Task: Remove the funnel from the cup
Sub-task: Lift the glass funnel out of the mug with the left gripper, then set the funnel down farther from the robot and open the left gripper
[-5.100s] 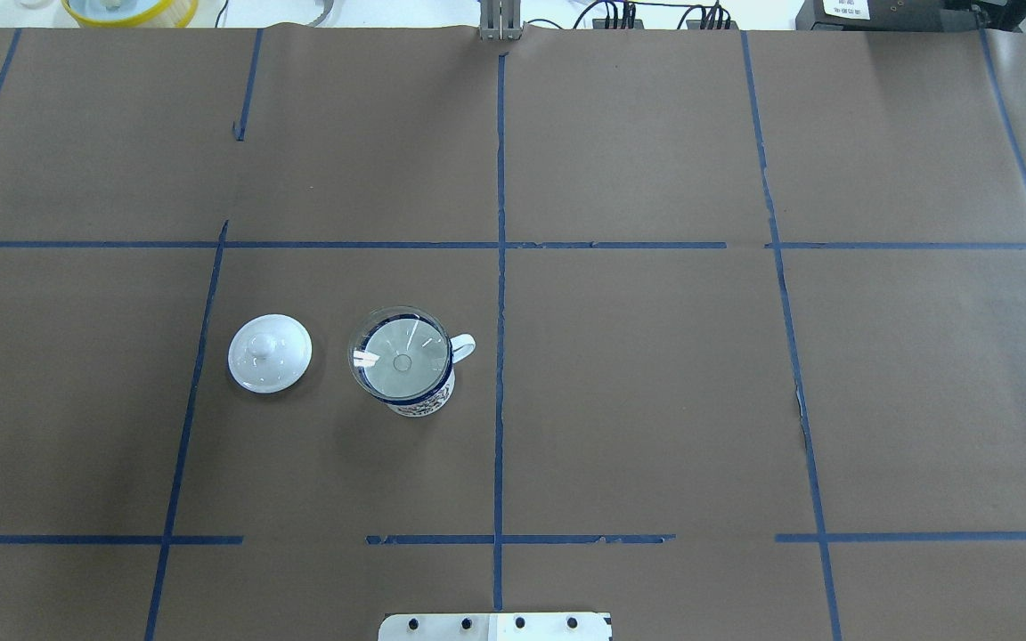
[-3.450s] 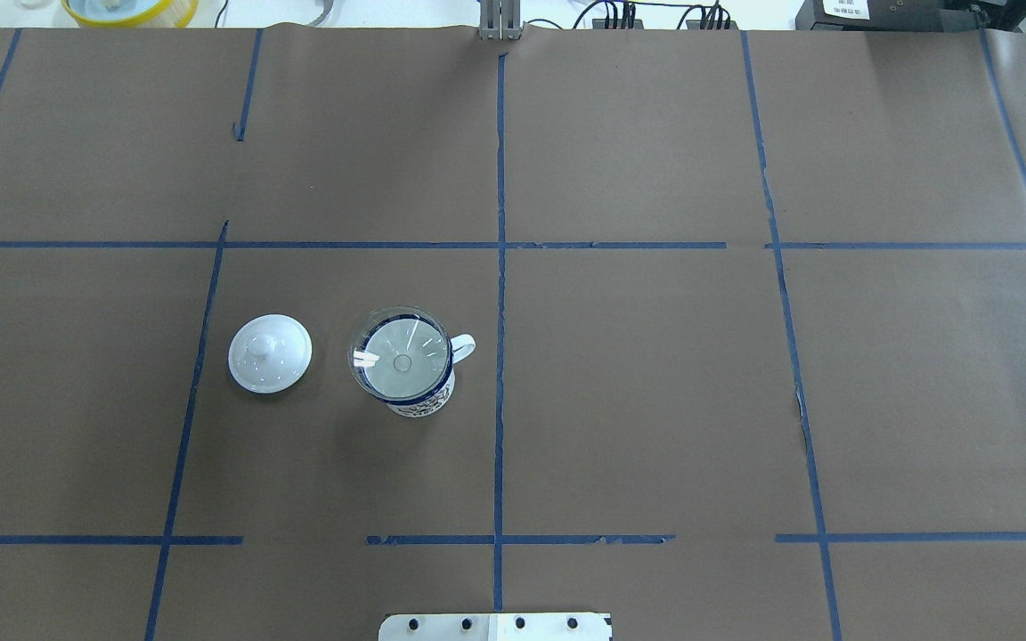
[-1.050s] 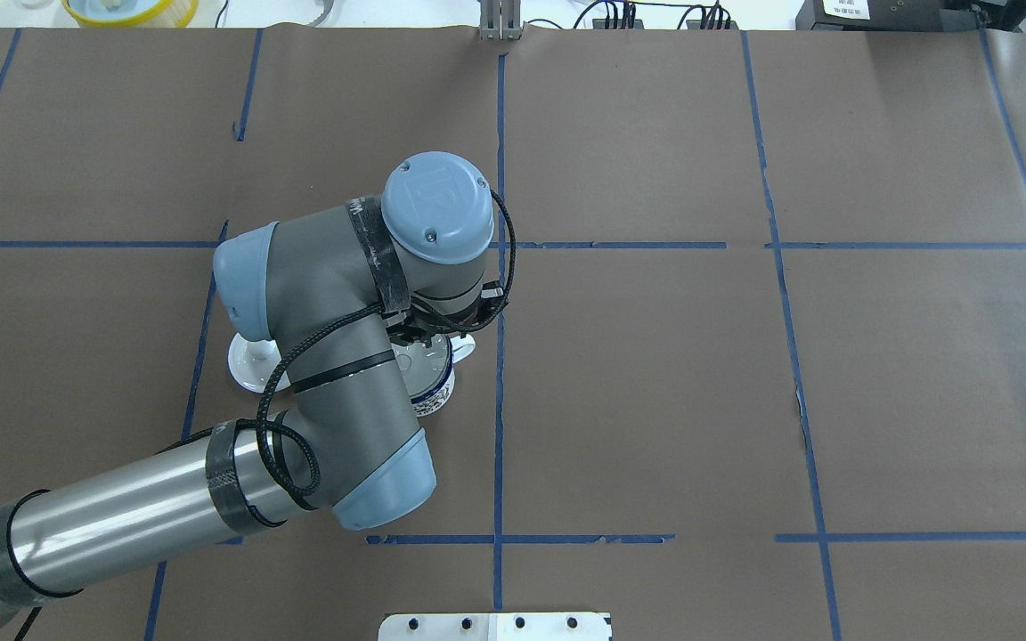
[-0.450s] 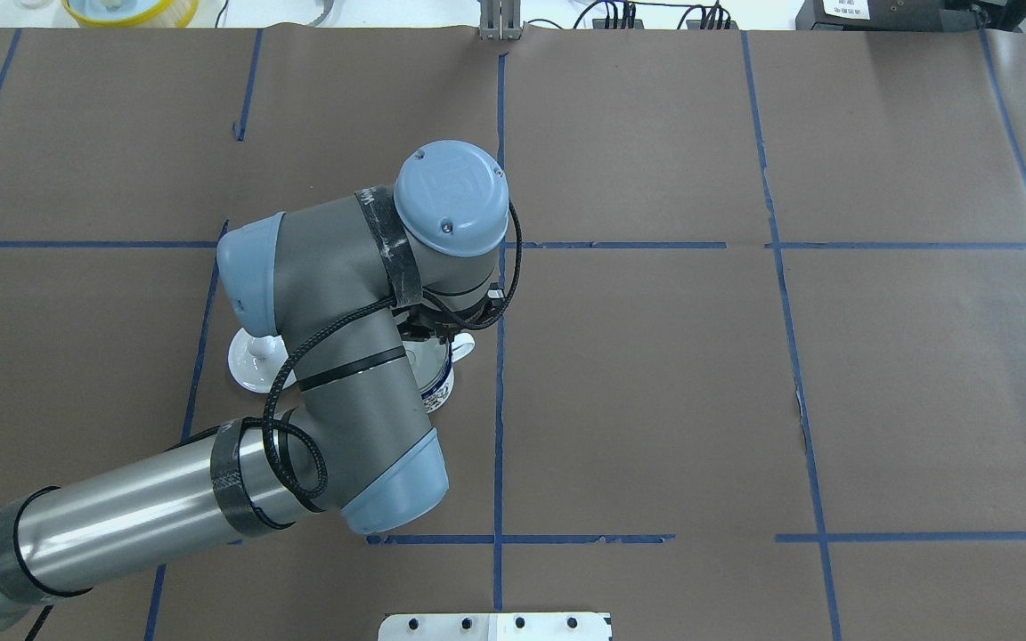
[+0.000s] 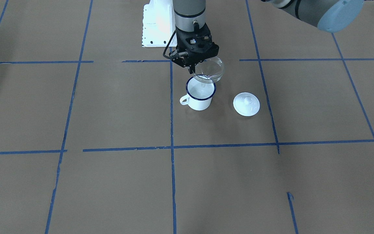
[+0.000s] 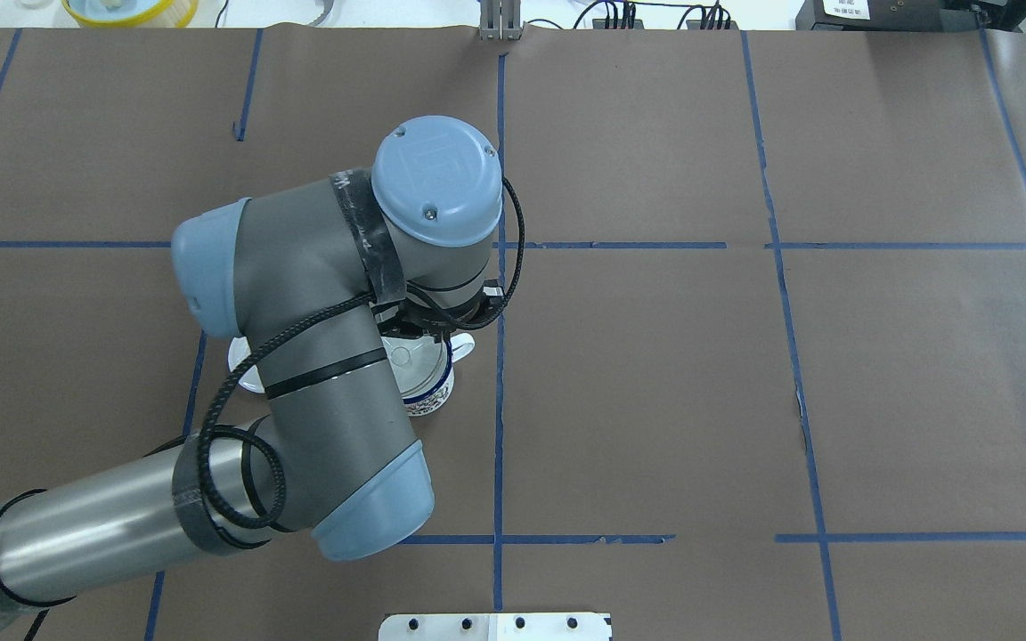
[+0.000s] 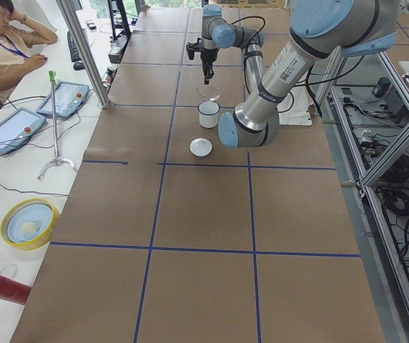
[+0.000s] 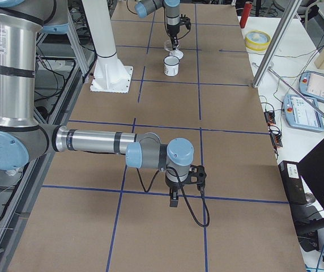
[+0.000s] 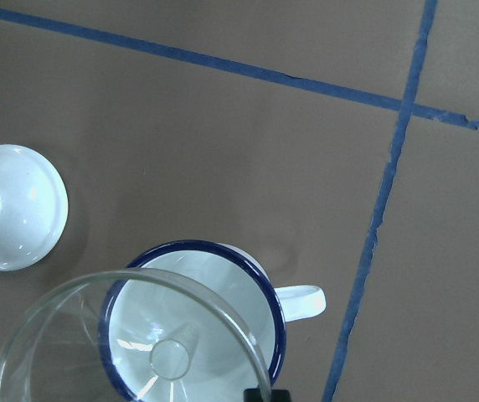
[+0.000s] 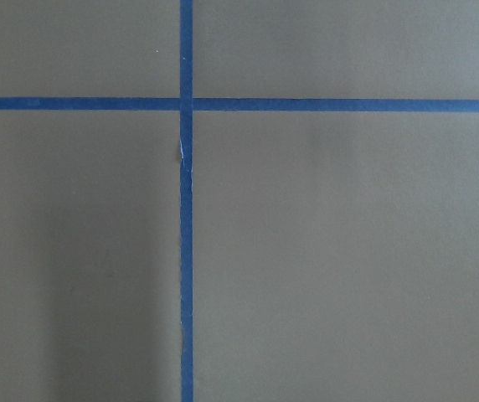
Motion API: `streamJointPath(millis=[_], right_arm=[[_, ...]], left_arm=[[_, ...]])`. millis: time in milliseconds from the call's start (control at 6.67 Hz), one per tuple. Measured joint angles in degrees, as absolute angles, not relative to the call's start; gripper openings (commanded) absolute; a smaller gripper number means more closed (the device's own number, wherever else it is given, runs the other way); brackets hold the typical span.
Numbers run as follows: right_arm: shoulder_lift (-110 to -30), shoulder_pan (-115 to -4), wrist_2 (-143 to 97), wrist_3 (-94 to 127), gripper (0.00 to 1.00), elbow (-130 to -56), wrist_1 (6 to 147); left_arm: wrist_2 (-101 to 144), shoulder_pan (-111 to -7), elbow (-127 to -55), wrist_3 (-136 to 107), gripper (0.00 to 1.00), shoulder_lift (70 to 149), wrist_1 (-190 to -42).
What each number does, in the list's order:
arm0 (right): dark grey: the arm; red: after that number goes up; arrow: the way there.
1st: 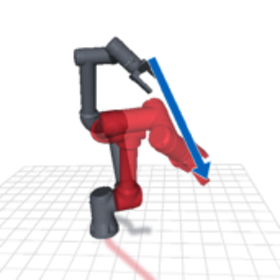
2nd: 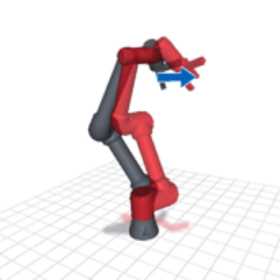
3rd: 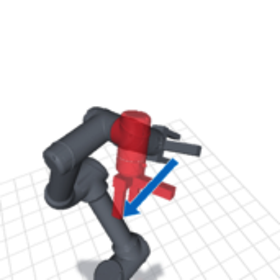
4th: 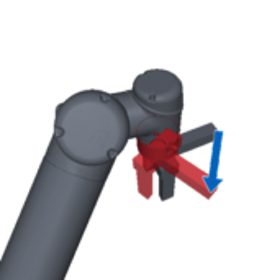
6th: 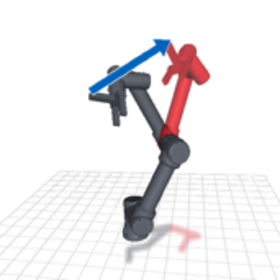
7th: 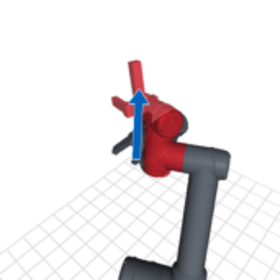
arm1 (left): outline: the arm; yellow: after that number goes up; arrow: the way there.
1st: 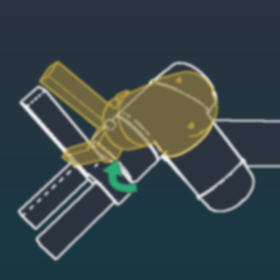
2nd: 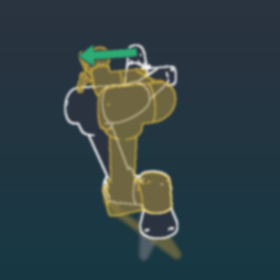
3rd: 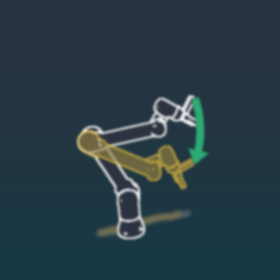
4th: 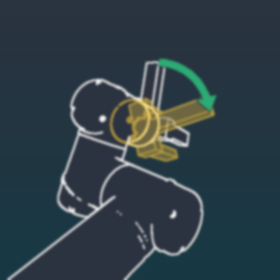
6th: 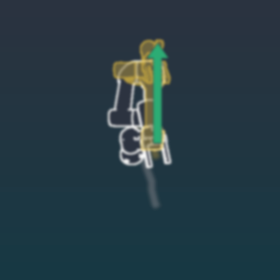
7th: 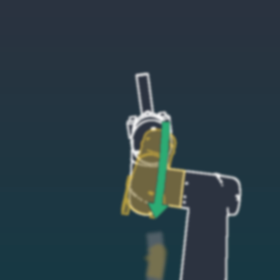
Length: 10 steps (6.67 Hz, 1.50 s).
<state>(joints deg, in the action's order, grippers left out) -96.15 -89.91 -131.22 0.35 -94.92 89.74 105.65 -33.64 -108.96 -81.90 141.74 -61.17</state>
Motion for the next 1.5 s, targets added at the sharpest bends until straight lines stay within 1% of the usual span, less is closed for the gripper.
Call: streamJointPath(millis=[150,300,450,600,750,1050,1350,1500], right_arm=[[-96.2,-89.9,-131.2,0.4,1.0,-94.9,89.7],[-96.2,-89.9,-131.2,0.4,1.0,-94.9,89.7],[-96.2,-89.9,-131.2,0.4,1.0,-94.9,89.7],[-96.2,-89.9,-131.2,0.3,1.0,-94.9,89.7],[-96.2,-89.9,-131.2,0.4,1.0,-94.9,89.7],[-96.2,-89.9,-131.2,0.4,1.0,-94.9,89.7],[-96.2,-89.9,-131.2,0.4,1.0,-94.9,89.7],[-96.2,-89.9,-131.2,0.4,1.0,-94.9,89.7]], left_arm=[[105.8,-37.0,-111.7,-84.1,0.0,141.7,-62.8],[105.6,-39.7,-112.7,-89.6,0.0,140.2,-69.3],[103.6,-41.8,-112.4,-98.5,0.0,136.3,-81.1],[99.0,-43.0,-110.7,-106.9,0.0,132.5,-93.4],[94.3,-43.6,-106.3,-113.7,0.0,129.9,-105.2],[87.2,-45.0,-92.4,-122.7,0.0,127.9,-124.8],[82.7,-46.2,-78.5,-126.2,0.0,127.6,-137.2],[82.0,-46.3,-73.6,-126.4,0.0,127.6,-139.9]])
